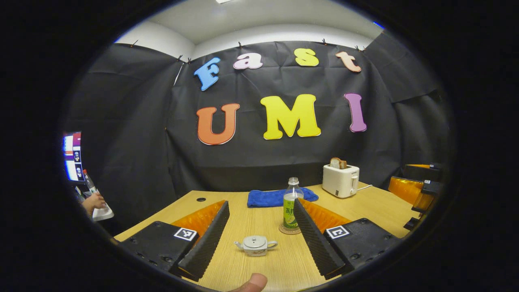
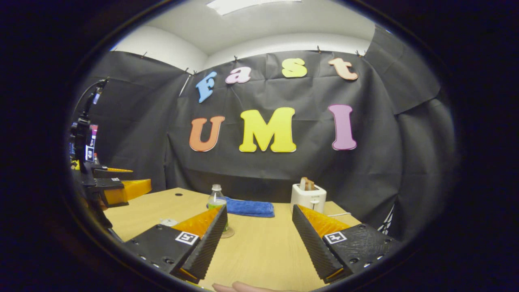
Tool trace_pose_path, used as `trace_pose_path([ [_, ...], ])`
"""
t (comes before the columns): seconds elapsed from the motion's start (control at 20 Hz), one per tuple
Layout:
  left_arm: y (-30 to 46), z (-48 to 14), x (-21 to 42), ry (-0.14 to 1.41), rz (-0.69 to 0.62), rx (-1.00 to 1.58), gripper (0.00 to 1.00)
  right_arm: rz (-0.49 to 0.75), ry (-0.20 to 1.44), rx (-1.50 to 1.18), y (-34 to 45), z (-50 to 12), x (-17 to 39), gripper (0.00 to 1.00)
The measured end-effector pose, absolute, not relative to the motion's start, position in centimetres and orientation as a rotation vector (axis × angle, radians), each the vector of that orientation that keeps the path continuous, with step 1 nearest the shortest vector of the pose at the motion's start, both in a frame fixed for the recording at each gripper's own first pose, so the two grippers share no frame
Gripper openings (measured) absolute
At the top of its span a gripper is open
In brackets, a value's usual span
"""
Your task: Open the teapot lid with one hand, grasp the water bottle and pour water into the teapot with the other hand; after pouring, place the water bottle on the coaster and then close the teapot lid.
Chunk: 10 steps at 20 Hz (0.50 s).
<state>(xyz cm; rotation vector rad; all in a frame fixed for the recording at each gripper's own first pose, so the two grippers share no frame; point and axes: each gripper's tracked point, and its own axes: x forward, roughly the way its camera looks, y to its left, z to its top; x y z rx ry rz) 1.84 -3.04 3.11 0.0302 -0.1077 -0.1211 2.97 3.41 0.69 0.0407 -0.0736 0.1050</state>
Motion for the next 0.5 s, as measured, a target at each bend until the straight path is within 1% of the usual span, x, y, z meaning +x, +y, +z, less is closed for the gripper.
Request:
trace_pose_path([
  [0.1,-3.3,2.9,0.5,-0.108,-0.137,0.045,0.99,0.071,-0.076,0.022,3.5,1.4,1.5,0.96],
  [0.25,-4.0,2.1,-0.8,-0.081,-0.19,0.026,0.99,0.053,-0.091,-0.018,3.6,2.0,-0.7,0.95],
  [0.45,-3.0,1.9,-0.9,-0.069,-0.173,-0.026,0.99,0.006,-0.083,-0.052,1.9,1.0,-2.3,0.94],
  [0.5,-2.8,1.8,-0.8,-0.062,-0.165,-0.044,0.99,-0.011,-0.093,-0.046,1.2,1.3,-2.3,0.97],
])
